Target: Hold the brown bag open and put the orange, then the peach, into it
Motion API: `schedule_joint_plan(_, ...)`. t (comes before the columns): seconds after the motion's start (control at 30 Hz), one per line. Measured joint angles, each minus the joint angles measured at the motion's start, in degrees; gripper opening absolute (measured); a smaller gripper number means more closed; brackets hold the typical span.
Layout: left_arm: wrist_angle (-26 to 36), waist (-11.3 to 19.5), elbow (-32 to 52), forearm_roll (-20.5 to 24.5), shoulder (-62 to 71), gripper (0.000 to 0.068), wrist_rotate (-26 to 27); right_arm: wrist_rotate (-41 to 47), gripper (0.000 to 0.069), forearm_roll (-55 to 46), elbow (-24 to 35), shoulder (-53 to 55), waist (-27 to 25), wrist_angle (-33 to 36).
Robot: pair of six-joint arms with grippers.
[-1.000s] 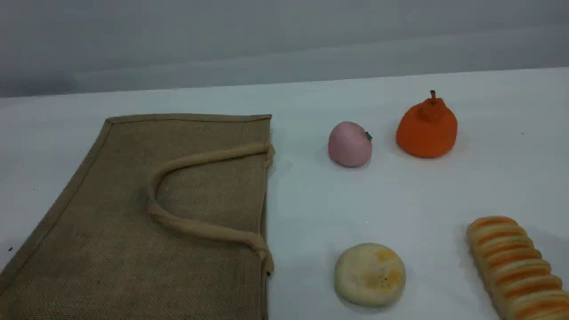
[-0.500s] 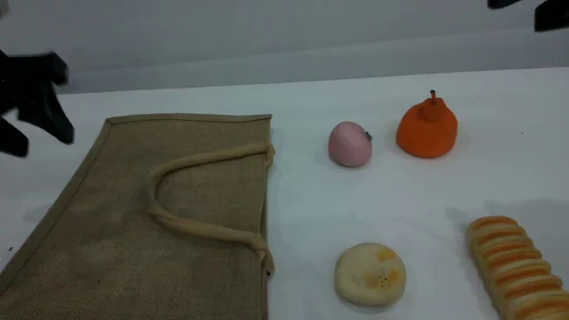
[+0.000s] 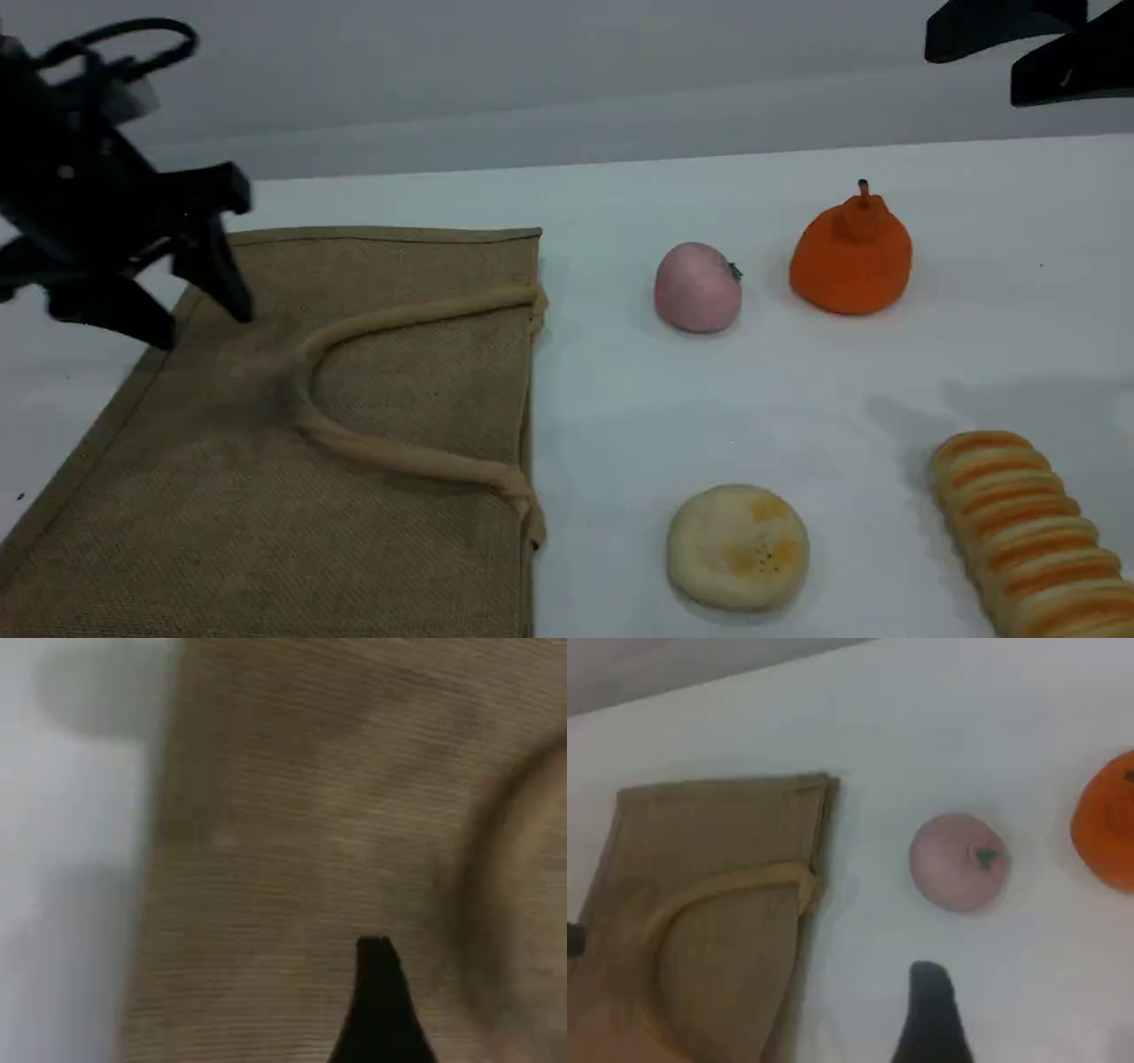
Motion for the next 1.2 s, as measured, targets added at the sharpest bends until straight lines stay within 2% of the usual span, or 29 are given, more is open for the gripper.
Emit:
schedule_joint_plan(0.07,-0.6,-1.2,-0.7,-2.0,0.9,0.0440,2.4,-0.6,0.0446,0.3,0.1,0.1,0.0,-0.1)
schedule_joint_plan(0.17,-1.3,-2.4,-1.6,-2.1,2.6,0.0440,3.0,-0.6,0.0446,0.3,0.1,0.3,0.0,-0.1)
schedule_joint_plan(0.67,0.1,-4.0,-7.5,-2.1,13.1,0.0440,2.7,-0.6,0.0446,0.3,0.1,0.3,0.0,-0.3)
schedule_joint_plan(0.77,-0.2,-4.0,-7.7,-2.1,14.3,0.0422,2.5,-0.6,0.0446,0.3,0.1,0.3,0.0,-0.3)
schedule_joint_plan(1.0,-0.4,-4.0,-7.7,-2.0,14.9,0.0290,2.5,-0.6,0.0446,0.3,0.1,0.3,0.0,-0.3)
schedule_joint_plan(1.2,-1.9,-4.0,-7.7,-2.2,14.9,0.0097,2.5,-0.6,0.0446,1.5,0.1,0.3,0.0,-0.3)
